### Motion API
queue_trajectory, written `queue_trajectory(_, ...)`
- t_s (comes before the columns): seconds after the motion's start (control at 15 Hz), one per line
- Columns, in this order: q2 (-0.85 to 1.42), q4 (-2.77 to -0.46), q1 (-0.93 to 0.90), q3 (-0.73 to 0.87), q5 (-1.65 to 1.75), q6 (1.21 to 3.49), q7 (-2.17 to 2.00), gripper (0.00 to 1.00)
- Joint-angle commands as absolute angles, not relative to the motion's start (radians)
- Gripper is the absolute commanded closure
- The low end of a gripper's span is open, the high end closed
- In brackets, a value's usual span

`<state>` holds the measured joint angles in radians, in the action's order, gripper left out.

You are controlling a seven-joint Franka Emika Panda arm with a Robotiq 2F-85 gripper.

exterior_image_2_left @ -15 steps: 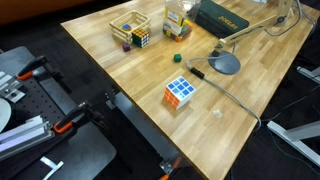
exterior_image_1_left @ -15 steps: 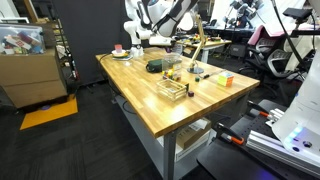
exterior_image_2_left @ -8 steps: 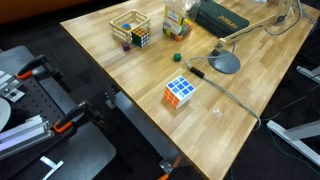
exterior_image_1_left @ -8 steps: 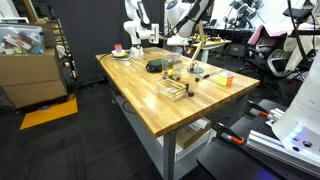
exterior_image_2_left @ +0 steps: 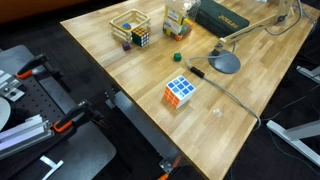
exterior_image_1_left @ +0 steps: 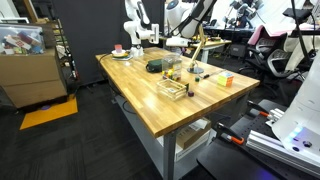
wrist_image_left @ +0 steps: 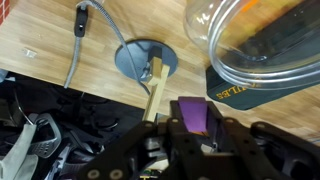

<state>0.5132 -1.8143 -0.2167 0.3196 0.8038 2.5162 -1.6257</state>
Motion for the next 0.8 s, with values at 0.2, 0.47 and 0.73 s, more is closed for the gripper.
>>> queue_trajectory(0.2,0.492,-1.826,-0.153,0.216,0.774,2.616,-1.601,0.93)
queue_trajectory(0.47,0.499,-1.823,-0.142,0.181,0.737,2.653,-1.561,0.93)
queue_trajectory(0.73,0.513,-1.809,-0.141,0.172,0.677,2.643,-1.501,0.47)
